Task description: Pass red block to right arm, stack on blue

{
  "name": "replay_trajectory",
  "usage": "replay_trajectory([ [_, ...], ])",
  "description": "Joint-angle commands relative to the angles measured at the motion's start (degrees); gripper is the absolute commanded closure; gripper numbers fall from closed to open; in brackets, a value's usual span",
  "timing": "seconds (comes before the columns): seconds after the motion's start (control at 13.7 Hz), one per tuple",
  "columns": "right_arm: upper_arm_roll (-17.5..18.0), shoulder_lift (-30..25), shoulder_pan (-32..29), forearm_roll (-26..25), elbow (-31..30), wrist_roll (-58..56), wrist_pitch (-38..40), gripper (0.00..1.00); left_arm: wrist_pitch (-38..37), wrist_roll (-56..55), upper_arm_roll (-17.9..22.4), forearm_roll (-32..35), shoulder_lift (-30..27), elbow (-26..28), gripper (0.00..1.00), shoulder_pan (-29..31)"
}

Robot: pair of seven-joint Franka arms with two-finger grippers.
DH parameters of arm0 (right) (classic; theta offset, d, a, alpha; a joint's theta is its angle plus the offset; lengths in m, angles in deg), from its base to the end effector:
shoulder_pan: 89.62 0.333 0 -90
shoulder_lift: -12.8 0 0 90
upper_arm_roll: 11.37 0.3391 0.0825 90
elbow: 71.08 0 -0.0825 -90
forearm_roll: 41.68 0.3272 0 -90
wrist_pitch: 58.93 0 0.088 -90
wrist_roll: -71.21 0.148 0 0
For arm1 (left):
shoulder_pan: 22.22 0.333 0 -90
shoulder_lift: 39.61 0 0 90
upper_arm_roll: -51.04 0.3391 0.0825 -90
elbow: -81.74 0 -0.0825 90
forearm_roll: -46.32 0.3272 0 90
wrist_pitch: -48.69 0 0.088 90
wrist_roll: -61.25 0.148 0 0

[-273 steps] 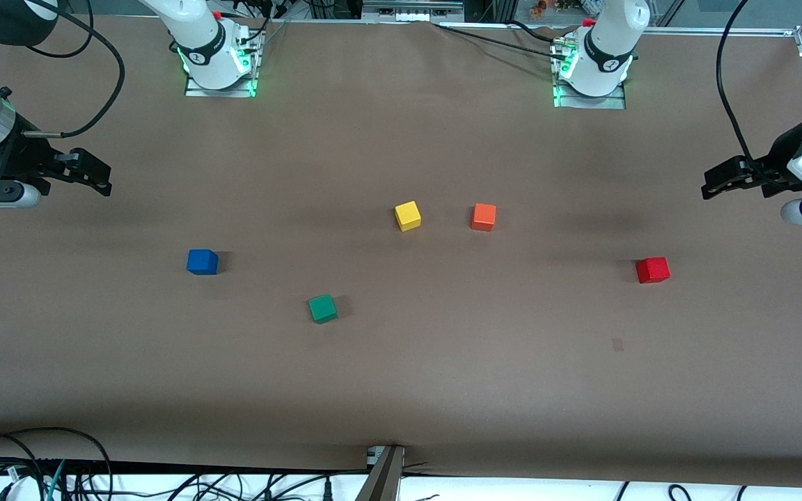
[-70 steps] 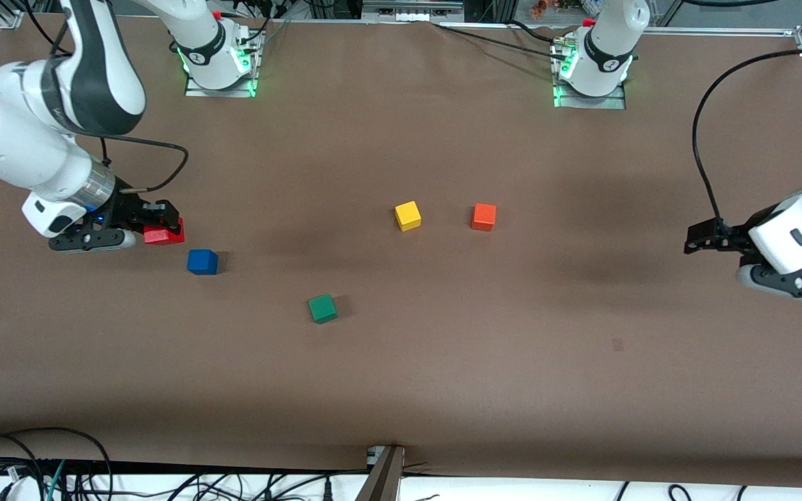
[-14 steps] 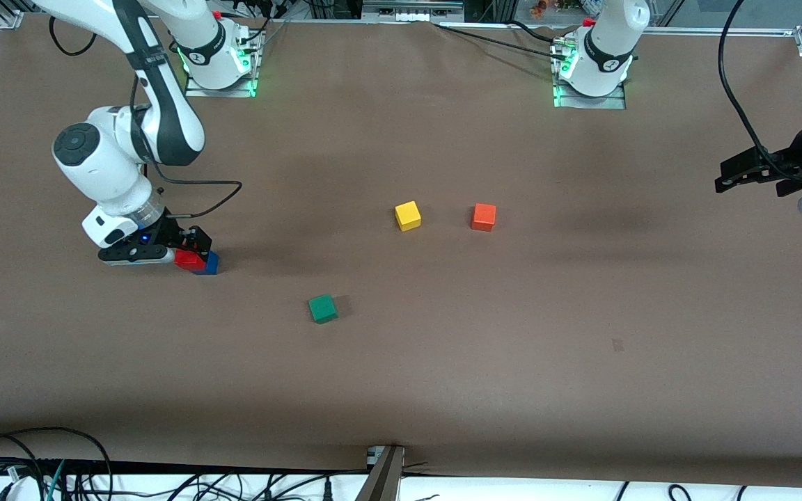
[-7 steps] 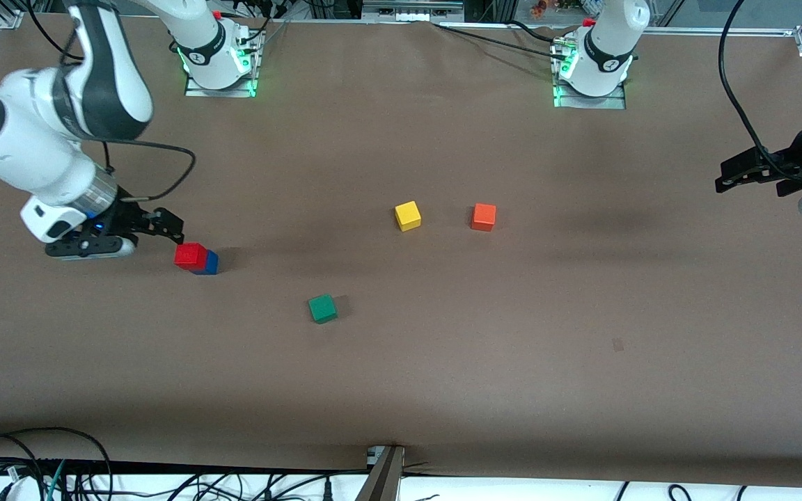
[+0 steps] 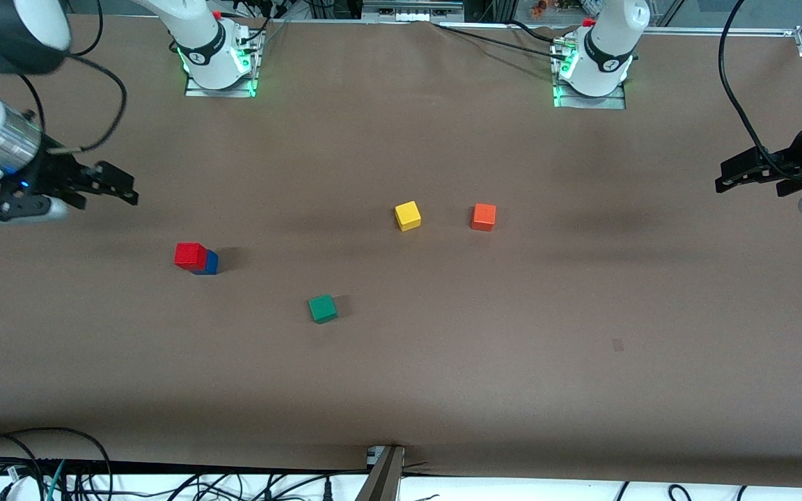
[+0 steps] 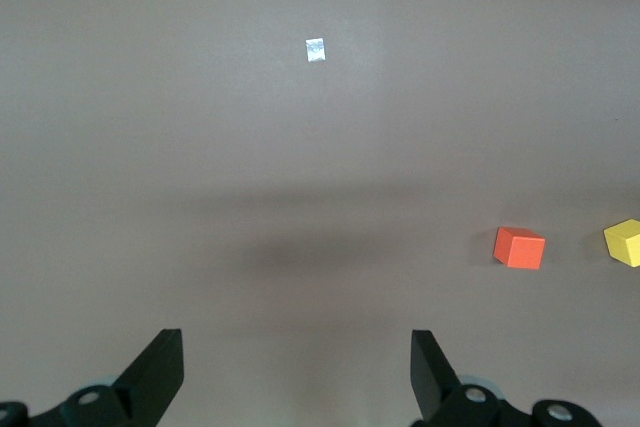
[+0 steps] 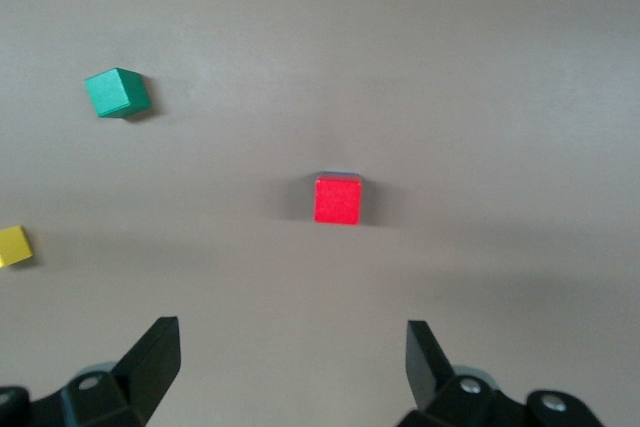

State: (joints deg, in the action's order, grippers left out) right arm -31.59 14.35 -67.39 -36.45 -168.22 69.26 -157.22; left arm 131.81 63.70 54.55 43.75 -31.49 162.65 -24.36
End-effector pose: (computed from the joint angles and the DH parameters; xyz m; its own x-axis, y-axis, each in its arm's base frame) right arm 0.5134 0.0324 0.5545 0.9984 0.0559 -0.0030 0.0555 -0.9952 -0.0810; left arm 0.5276 0.0030 0.5890 0.9946 -0.0240 -0.1010 -0.0200 -0.9990 0.0405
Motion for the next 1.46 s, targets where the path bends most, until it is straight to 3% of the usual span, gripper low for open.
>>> replay_trajectory([
  [0.0, -1.2, 0.8, -0.3, -1.1, 7.3, 0.8, 8.1, 0.00, -0.3, -0.4, -0.3, -0.1, -0.5, 0.2, 0.00, 0.3],
  [0.29, -1.9, 0.8, -2.3, -1.0, 7.5, 0.5, 8.4, 0.00, -0.3, -0.6, -0.3, -0.2, -0.4, 0.1, 0.00, 0.2],
  [0.51, 0.8, 0.2, -3.6, -1.2, 7.6, 2.1, 13.7, 0.00, -0.3, -0.7, -0.3, -0.2, -0.4, 0.1, 0.00, 0.2],
  [0.8, 11.7, -1.4, -12.7, -3.1, 7.1, 2.7, 14.4, 0.00, -0.3, -0.9, -0.3, -0.1, -0.4, 0.1, 0.00, 0.1],
  [0.88, 12.6, -1.5, -13.2, -3.5, 7.1, 2.7, 14.4, 0.00, -0.3, -0.9, -0.3, -0.1, -0.4, 0.0, 0.00, 0.1],
  [1.39, 12.9, -0.8, -11.5, -4.2, 7.6, 4.9, 13.2, 0.00, -0.3, -0.9, -0.3, -0.1, -0.4, 0.0, 0.00, 0.1],
])
